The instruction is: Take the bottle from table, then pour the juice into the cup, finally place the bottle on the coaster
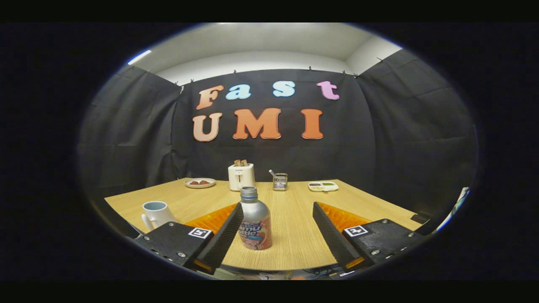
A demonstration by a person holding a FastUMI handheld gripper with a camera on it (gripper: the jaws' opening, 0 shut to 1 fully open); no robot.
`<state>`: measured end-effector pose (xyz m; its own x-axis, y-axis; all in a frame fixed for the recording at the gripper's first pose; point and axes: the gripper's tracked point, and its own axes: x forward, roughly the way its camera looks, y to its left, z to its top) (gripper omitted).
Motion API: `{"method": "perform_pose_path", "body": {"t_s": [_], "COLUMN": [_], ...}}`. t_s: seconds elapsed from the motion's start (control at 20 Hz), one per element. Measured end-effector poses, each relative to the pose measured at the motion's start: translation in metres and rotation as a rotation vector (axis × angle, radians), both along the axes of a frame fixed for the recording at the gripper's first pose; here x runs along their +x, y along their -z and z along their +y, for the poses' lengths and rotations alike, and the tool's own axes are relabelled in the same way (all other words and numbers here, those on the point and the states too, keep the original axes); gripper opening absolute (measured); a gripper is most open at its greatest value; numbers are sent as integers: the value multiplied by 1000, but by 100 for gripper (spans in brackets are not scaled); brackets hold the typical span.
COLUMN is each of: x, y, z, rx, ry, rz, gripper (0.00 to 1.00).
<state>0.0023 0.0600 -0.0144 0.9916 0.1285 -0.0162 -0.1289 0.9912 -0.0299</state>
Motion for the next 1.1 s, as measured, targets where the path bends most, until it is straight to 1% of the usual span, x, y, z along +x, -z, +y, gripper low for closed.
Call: {"method": "perform_pose_path", "body": {"t_s": [0.2, 0.35, 0.8, 1.1], "x": [7, 10, 22, 32], "y": [15, 21, 62, 89], "z": [9, 17, 41, 45], "rx": [4, -17, -42, -58], "ry": [-17, -35, -82, -68], "rz": [38, 48, 141, 200], "gripper": [98, 98, 98, 99]}}
